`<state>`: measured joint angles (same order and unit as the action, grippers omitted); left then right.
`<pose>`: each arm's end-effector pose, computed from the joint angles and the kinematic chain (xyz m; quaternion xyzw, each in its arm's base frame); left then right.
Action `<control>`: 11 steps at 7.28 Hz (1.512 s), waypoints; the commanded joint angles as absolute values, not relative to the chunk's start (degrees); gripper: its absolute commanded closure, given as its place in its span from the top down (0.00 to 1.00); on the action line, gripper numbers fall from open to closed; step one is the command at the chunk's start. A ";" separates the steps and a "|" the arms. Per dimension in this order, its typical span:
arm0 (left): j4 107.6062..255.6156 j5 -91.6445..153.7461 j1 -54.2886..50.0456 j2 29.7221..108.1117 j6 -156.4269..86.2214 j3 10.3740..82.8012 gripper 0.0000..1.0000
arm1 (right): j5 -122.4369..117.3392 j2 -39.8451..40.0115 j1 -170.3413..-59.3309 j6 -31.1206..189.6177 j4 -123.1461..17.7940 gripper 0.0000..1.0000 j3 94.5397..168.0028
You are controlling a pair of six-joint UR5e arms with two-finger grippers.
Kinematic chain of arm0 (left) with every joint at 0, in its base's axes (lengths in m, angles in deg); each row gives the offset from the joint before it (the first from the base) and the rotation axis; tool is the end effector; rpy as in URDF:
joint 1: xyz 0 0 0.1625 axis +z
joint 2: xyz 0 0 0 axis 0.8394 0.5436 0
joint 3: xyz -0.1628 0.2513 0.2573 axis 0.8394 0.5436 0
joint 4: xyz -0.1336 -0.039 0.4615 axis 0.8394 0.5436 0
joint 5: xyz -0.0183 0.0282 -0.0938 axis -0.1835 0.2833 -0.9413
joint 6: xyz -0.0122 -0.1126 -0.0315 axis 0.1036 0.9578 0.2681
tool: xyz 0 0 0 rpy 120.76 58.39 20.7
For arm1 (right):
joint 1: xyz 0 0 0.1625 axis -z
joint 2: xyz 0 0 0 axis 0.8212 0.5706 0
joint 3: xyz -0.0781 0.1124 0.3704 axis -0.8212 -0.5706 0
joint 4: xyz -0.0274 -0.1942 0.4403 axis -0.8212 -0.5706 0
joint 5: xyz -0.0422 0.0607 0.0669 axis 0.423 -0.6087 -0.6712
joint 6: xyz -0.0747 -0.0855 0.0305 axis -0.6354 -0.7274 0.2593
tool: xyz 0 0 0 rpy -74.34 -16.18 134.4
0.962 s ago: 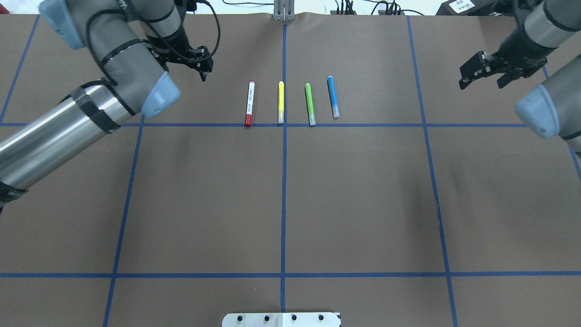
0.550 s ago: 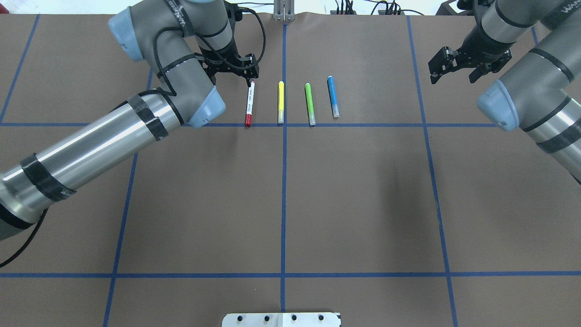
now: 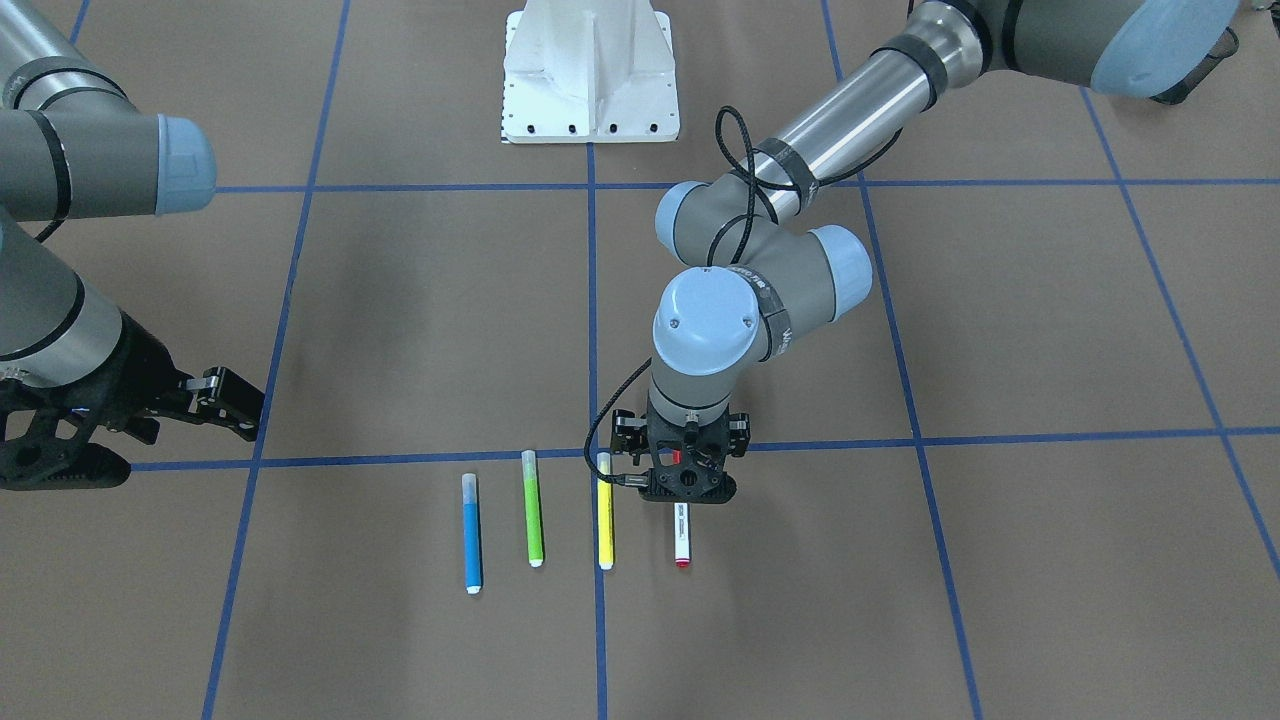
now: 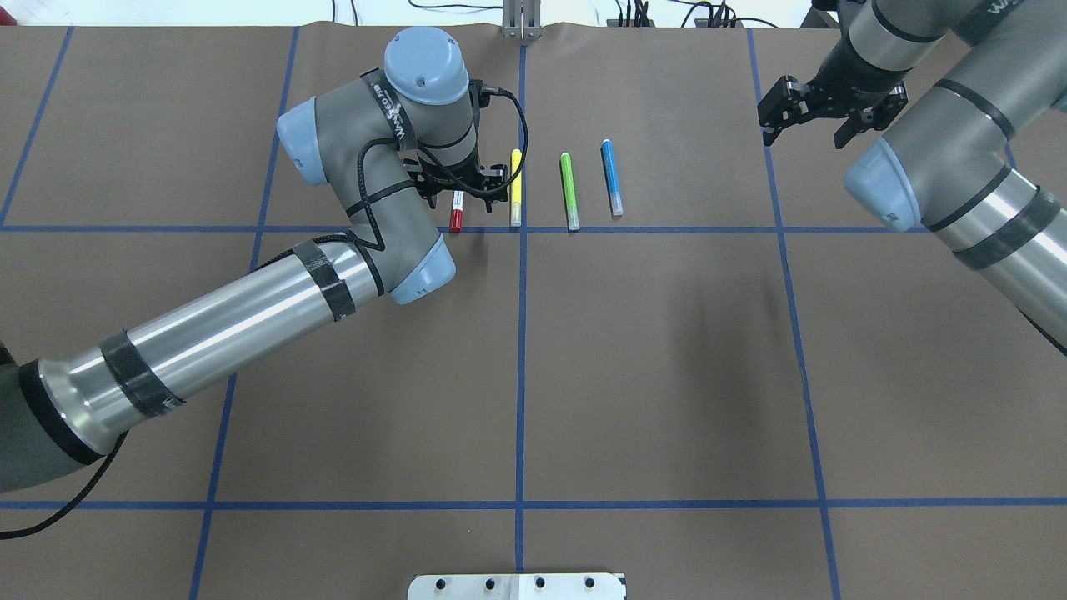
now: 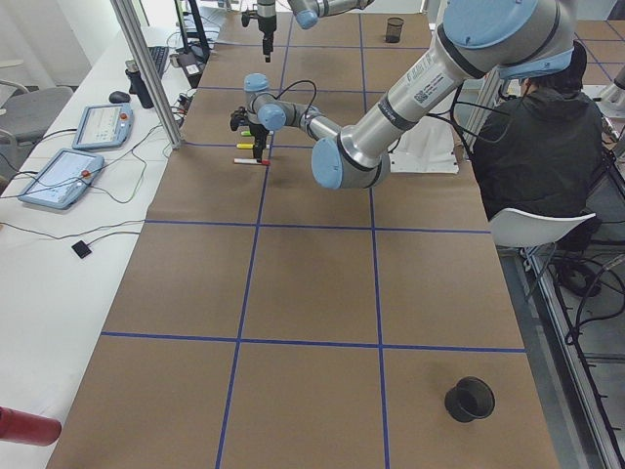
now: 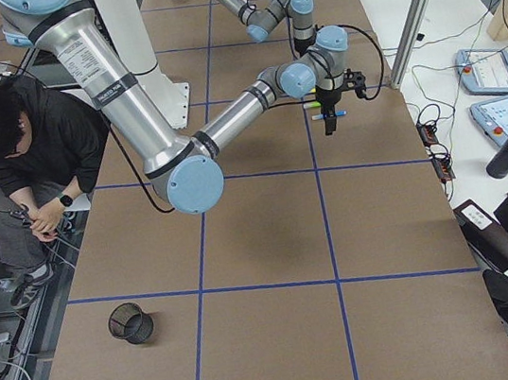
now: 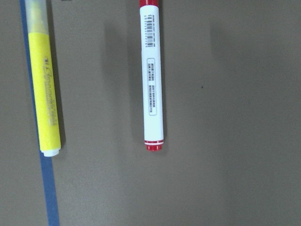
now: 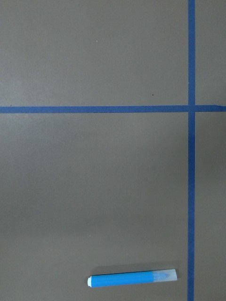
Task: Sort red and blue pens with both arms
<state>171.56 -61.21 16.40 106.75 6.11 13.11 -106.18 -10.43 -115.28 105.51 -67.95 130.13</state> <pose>0.6255 -0.6509 0.1953 0.0553 0.3904 0.0194 0.9188 -0.3076 -0.6609 0.2841 0.0210 -0.3922 0.0204 0.9194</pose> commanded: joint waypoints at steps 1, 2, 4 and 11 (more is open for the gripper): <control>172.38 -61.06 16.64 106.72 6.24 12.14 0.82 | -106.18 -10.49 -115.06 105.64 -67.95 1.00 130.03; 172.38 -61.06 16.56 106.63 6.24 12.13 0.76 | -106.18 -10.49 -115.06 105.64 -67.86 1.00 130.03; 173.08 -60.97 16.56 106.63 6.15 10.82 0.63 | -106.09 -10.49 -114.88 106.86 -64.71 1.00 128.64; 173.97 -60.26 16.12 106.89 6.85 10.28 0.00 | -106.09 -10.49 -114.88 107.75 -62.24 1.00 127.49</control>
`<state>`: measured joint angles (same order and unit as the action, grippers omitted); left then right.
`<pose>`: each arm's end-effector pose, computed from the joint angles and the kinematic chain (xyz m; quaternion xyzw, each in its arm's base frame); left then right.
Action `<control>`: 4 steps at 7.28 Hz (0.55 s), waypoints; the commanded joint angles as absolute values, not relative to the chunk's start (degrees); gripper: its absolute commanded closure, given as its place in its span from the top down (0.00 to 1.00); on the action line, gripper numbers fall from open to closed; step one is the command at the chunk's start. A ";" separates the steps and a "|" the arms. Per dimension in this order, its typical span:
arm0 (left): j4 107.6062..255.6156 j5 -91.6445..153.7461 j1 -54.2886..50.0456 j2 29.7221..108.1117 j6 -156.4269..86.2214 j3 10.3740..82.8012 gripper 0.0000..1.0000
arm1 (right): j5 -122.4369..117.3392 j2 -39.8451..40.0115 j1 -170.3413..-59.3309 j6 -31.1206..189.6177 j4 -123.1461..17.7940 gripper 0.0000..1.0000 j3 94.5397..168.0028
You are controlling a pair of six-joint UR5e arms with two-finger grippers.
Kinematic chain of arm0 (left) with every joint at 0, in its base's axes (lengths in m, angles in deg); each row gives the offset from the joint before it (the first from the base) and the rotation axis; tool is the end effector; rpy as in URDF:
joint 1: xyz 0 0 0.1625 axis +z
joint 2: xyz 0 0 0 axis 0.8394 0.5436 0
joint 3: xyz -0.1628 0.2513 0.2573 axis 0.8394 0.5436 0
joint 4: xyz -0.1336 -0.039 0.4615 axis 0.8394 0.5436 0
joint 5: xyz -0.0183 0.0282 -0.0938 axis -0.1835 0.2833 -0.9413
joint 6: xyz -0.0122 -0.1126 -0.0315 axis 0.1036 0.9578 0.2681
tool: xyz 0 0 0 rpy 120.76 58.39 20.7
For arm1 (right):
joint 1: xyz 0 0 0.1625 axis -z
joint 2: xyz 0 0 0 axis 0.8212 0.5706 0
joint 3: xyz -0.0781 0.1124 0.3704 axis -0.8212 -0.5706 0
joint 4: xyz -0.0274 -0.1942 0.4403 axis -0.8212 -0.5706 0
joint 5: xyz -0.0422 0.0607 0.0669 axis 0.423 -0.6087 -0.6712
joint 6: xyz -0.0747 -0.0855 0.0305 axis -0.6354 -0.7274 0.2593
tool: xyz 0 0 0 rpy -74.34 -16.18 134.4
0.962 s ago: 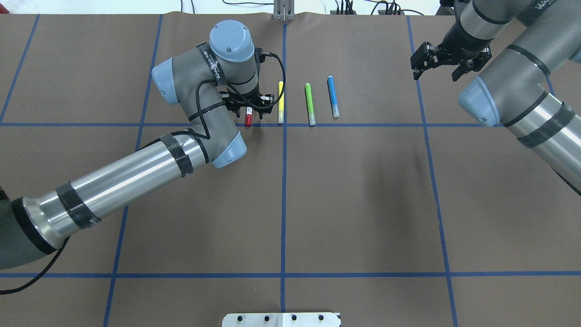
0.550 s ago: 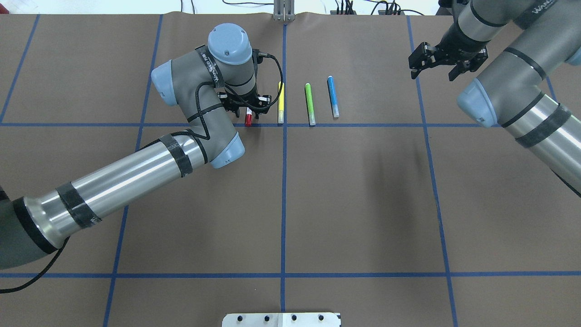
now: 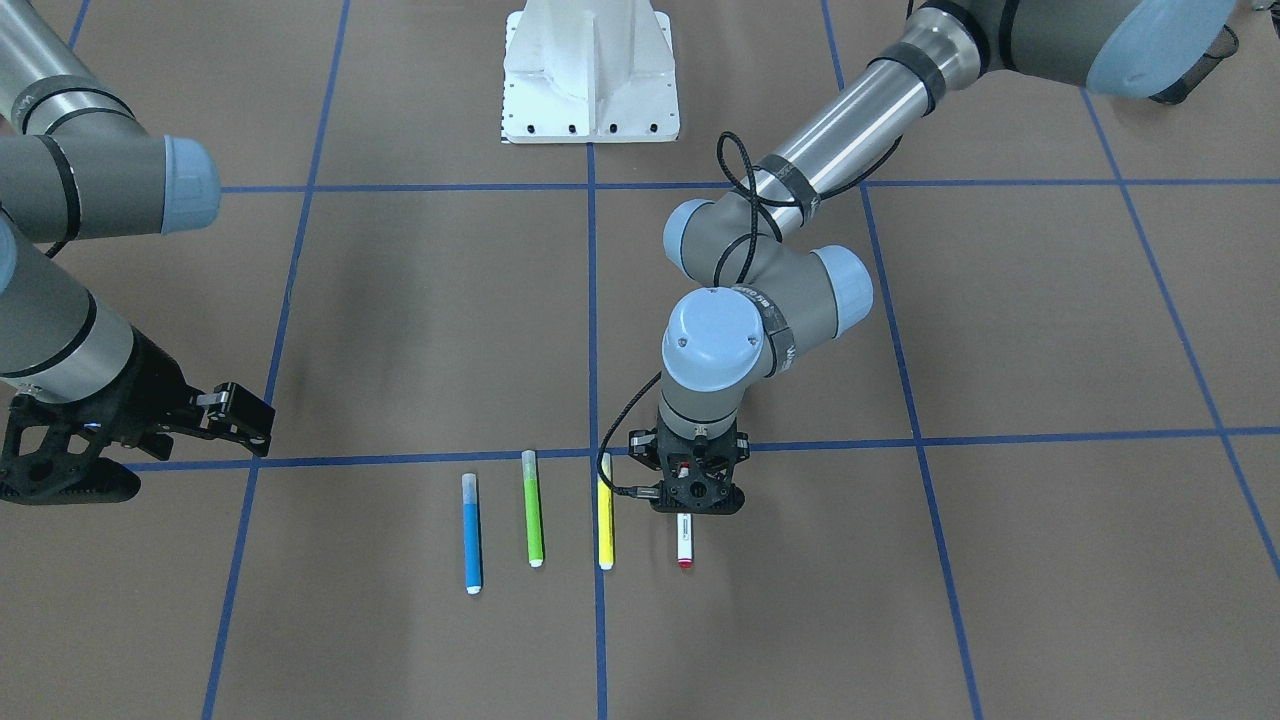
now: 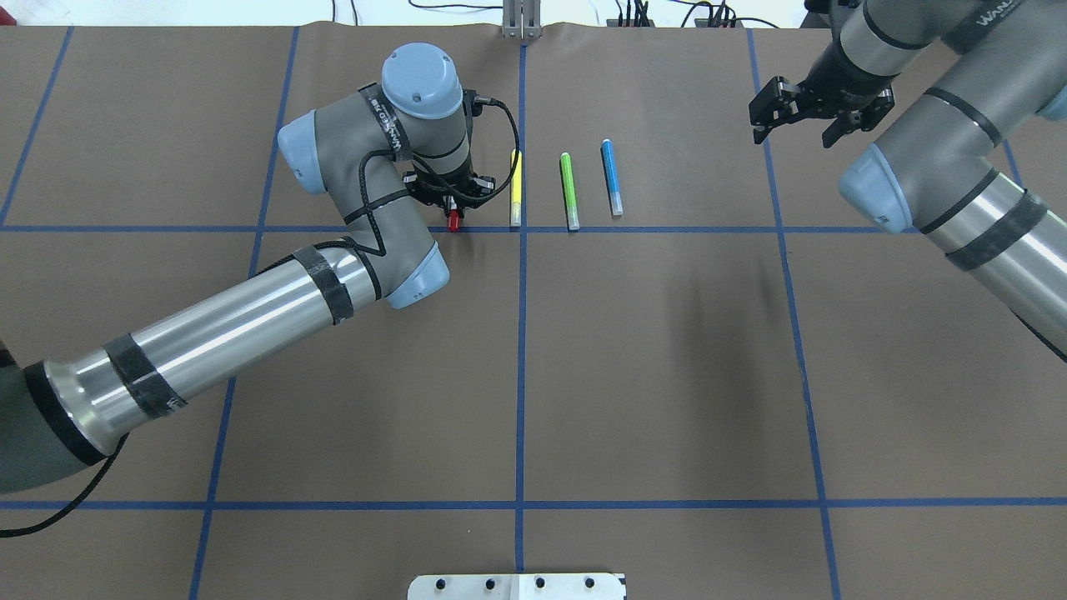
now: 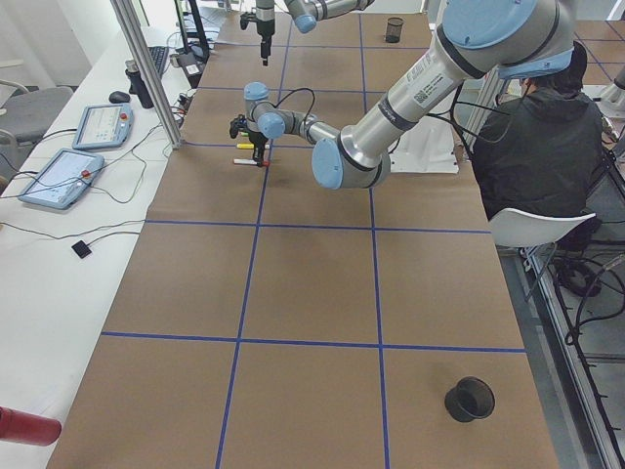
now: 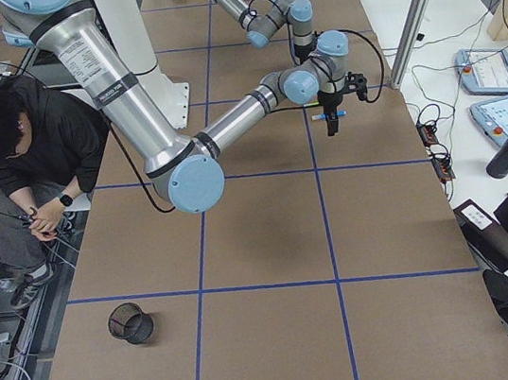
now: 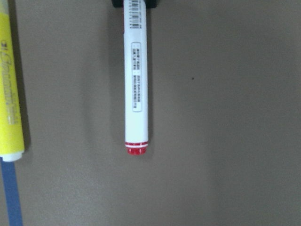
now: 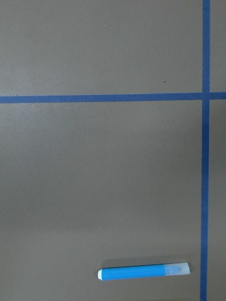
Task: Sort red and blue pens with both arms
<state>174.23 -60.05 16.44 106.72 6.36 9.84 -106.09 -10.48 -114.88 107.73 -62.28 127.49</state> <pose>0.6327 -0.6592 0.2223 0.0588 0.3817 0.0130 0.9223 -0.3184 -0.6697 0.2947 0.0333 -0.4052 0.0263 0.9133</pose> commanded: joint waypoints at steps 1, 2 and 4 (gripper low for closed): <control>171.53 -60.70 14.64 106.89 6.86 11.94 0.00 | -106.09 -10.57 -114.88 107.75 -62.24 1.00 127.49; 167.15 -64.36 12.10 106.89 6.86 14.48 0.00 | -106.09 -11.88 -114.88 107.83 -62.76 0.99 127.49; 161.33 -68.09 8.31 106.80 6.16 17.83 0.00 | -105.74 -14.34 -112.00 113.34 -62.50 0.99 127.05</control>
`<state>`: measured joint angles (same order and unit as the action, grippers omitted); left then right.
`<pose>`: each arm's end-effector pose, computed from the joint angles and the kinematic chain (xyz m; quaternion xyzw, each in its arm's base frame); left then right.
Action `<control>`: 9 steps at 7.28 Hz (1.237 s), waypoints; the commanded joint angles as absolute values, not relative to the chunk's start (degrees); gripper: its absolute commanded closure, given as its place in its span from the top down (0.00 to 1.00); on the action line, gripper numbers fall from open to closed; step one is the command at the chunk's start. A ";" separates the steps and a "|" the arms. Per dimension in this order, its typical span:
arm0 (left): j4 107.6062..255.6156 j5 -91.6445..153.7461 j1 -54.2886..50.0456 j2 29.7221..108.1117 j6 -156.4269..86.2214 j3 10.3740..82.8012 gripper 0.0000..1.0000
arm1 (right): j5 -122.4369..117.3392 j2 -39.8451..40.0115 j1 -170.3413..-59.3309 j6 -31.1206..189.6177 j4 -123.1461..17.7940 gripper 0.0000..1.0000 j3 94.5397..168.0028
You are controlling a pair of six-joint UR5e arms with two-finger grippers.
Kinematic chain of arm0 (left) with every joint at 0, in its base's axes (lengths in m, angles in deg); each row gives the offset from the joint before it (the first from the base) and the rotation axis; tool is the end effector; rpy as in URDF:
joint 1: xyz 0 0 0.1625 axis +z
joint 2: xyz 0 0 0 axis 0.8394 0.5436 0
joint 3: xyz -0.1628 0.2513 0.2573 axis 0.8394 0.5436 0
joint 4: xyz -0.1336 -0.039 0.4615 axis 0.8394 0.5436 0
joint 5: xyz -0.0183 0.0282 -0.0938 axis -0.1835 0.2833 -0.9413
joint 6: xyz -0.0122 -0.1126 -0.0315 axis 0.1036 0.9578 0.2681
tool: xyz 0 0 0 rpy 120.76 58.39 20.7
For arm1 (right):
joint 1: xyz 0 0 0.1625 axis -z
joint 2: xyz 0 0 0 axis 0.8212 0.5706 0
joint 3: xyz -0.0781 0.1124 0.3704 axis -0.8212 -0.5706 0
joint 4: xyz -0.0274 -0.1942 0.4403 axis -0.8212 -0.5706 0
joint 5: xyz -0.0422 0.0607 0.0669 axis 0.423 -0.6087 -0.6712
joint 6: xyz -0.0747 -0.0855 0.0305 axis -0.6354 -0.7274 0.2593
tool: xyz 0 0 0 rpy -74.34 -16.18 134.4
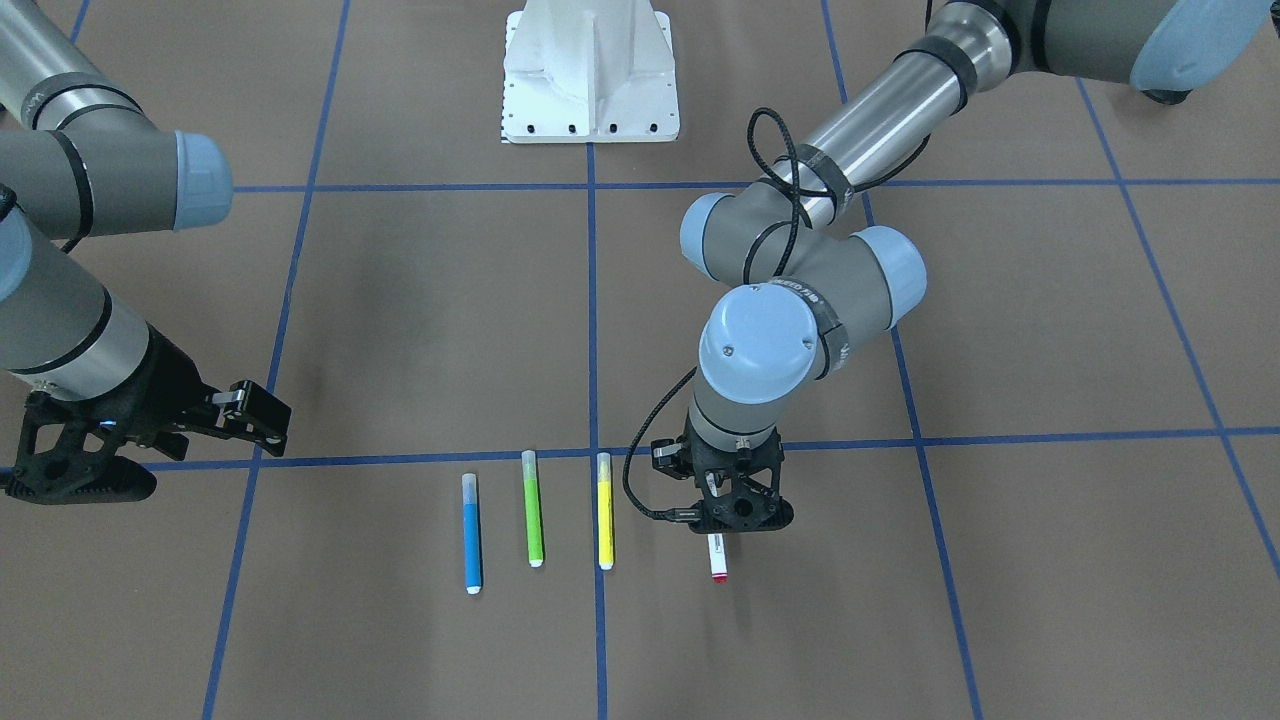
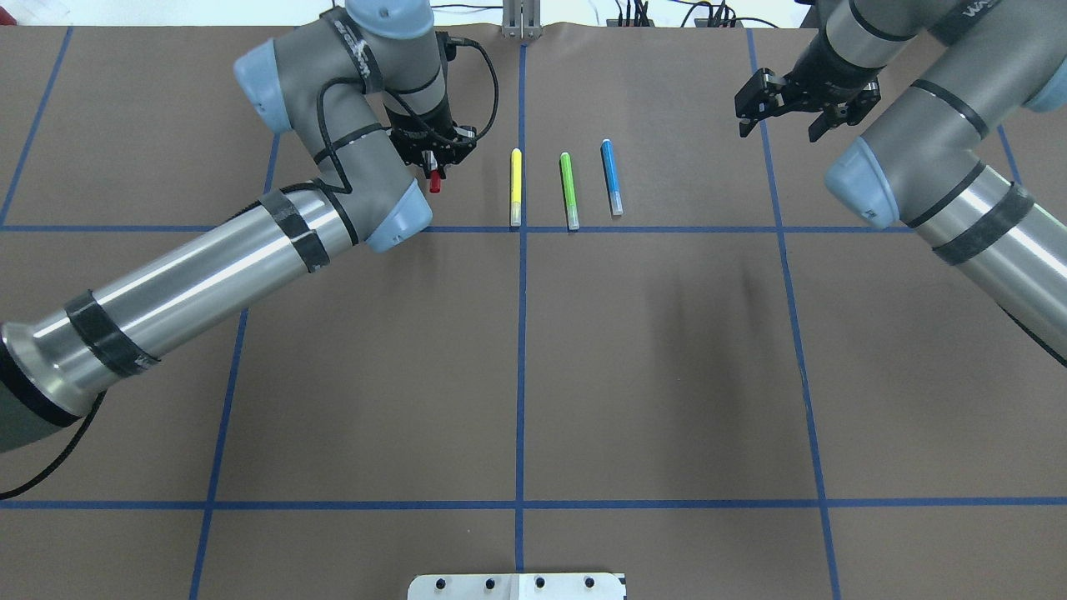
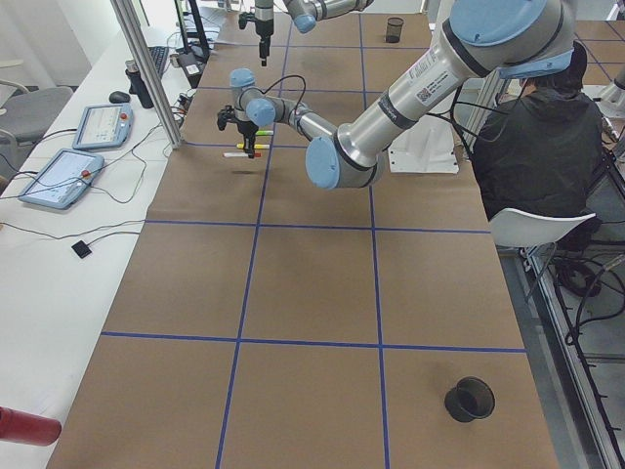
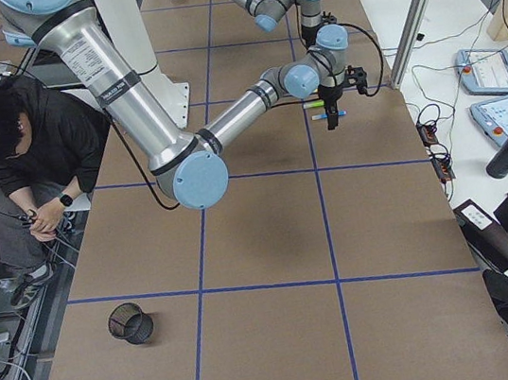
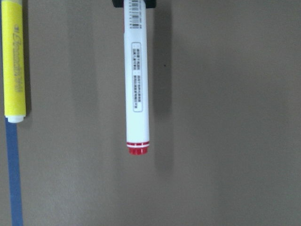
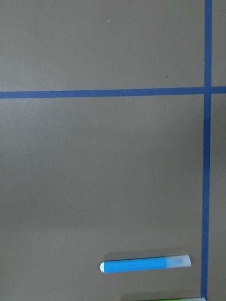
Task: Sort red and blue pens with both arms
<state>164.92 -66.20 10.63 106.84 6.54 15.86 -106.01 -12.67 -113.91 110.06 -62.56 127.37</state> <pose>0.5539 -0.6940 0.1803 0.0192 0.3889 -0.0234 0.9208 -0.3322 -0.6685 0.2682 0.0340 -0.4134 0.0321 0.9094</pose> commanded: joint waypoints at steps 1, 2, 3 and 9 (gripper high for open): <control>161.05 -68.61 6.21 106.54 5.89 18.19 0.00 | -104.17 -16.09 -110.59 114.24 -62.50 0.99 125.48; 161.04 -71.40 3.92 105.58 5.45 19.15 0.00 | -100.94 -18.29 -108.31 114.77 -62.33 0.99 123.29; 159.65 -72.39 2.51 103.57 3.10 21.60 0.00 | -100.03 -21.96 -107.25 116.17 -62.50 0.98 119.87; 154.36 -72.57 -1.90 99.43 -4.75 25.66 0.00 | -93.61 -29.11 -101.53 116.98 -58.93 0.98 109.42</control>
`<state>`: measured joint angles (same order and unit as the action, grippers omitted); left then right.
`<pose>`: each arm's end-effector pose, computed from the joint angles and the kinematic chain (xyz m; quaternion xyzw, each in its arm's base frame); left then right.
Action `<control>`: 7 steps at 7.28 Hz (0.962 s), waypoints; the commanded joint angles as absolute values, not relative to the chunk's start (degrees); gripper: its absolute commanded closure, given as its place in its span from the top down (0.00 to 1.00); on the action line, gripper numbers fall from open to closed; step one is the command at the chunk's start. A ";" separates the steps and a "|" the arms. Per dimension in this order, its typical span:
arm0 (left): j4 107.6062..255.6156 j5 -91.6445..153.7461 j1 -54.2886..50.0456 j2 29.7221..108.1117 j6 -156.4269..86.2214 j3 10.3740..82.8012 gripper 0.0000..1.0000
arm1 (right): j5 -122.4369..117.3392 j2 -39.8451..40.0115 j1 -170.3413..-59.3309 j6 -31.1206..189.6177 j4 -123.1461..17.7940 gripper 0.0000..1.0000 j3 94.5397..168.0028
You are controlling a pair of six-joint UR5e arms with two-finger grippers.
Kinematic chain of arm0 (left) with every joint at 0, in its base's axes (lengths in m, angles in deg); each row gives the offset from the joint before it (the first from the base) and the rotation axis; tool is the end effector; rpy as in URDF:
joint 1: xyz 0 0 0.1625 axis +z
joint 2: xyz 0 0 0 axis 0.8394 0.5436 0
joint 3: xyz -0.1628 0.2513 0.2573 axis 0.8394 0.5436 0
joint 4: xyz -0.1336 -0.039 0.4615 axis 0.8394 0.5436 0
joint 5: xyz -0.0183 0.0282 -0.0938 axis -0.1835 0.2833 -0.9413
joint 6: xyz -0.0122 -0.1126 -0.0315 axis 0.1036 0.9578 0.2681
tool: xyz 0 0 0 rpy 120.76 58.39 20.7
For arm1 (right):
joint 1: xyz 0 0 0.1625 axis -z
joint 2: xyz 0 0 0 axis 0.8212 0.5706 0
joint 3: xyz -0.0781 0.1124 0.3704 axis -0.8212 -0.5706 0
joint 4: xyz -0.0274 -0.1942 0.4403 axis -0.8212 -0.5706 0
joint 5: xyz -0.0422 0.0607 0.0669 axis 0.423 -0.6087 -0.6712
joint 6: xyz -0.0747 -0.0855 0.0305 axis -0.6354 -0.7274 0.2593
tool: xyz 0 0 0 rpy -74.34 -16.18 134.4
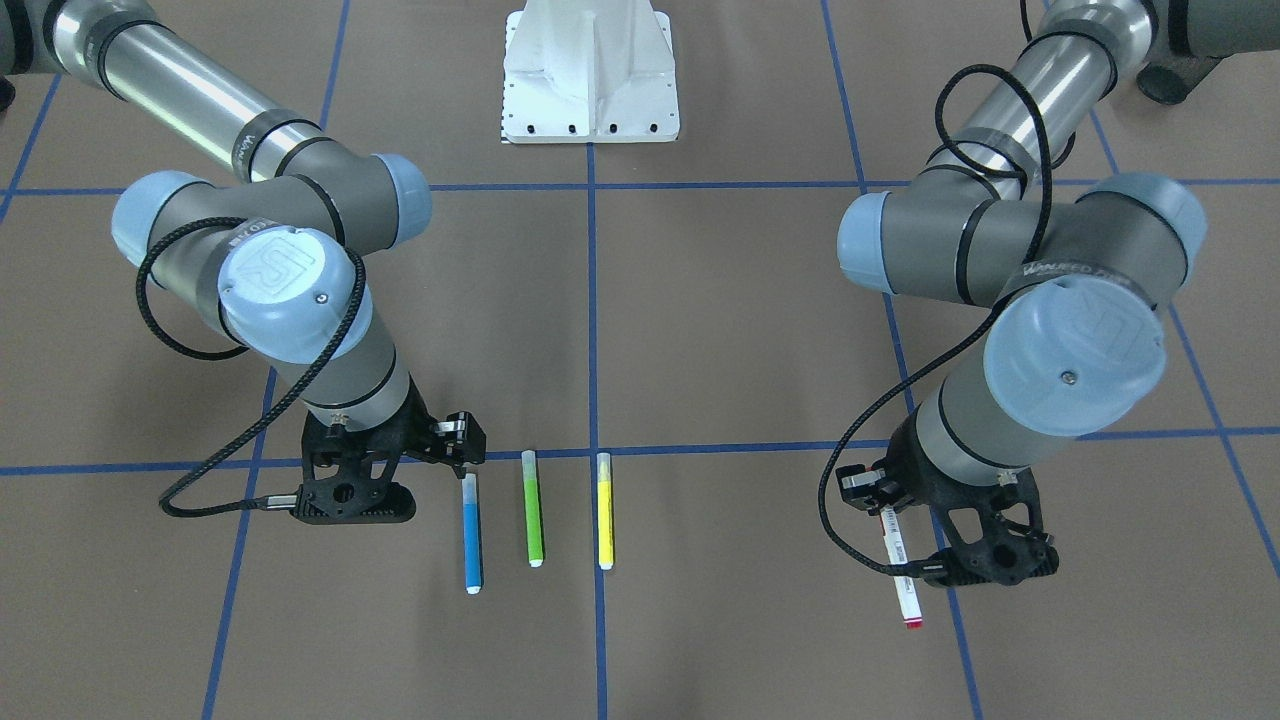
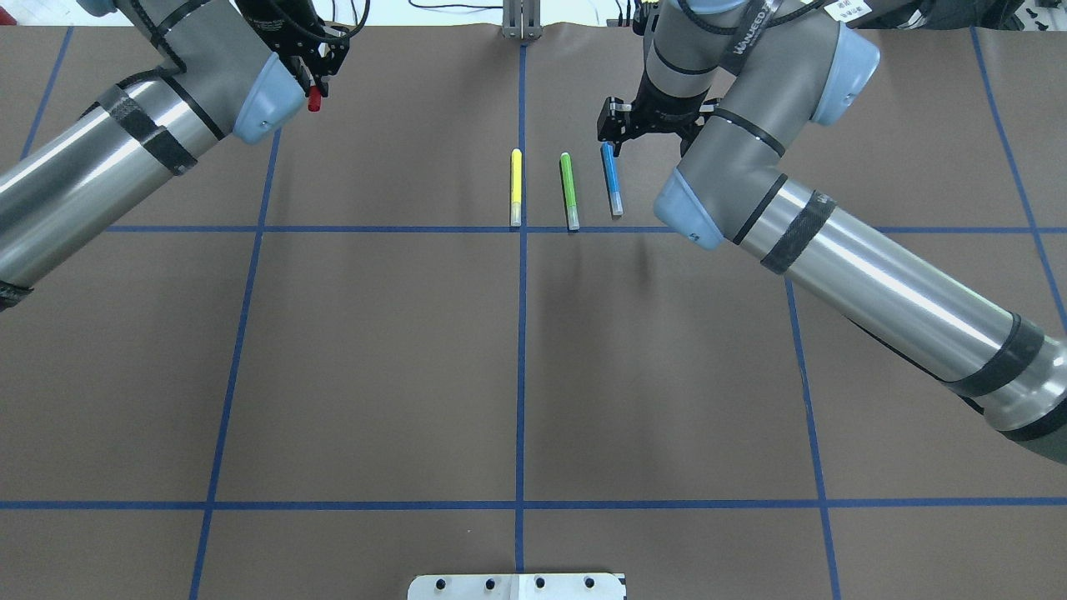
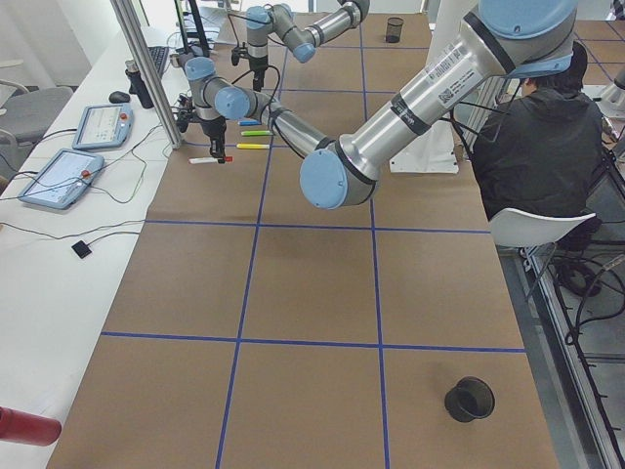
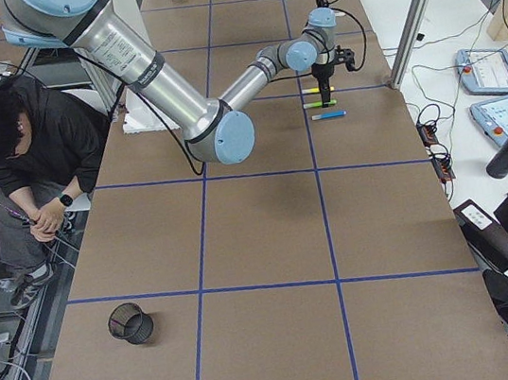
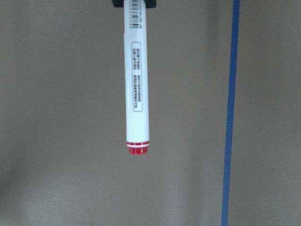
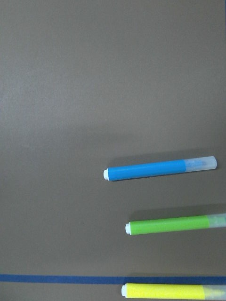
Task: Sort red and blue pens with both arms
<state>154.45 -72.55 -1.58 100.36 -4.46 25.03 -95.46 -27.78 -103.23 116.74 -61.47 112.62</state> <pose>0.3810 -0.7519 0.2105 0.0097 0.3798 -0.0361 0.9243 -0.4931 -0.6706 0.2038 0.0475 -0.3709 0.0265 0.9271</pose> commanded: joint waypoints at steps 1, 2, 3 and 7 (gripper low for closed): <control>154.36 -72.57 -2.07 98.90 -4.75 26.28 0.00 | -92.83 -29.21 -101.09 118.02 -54.90 0.95 106.25; 154.36 -72.57 -2.16 98.81 -4.75 26.63 0.00 | -92.30 -29.38 -100.91 118.20 -53.81 0.91 104.65; 154.28 -72.57 -2.16 98.81 -4.75 27.24 0.00 | -90.99 -29.64 -100.39 118.21 -53.54 0.91 103.94; 154.28 -72.48 -2.52 98.81 -4.75 27.51 0.00 | -91.23 -31.04 -100.03 118.47 -49.67 0.66 98.84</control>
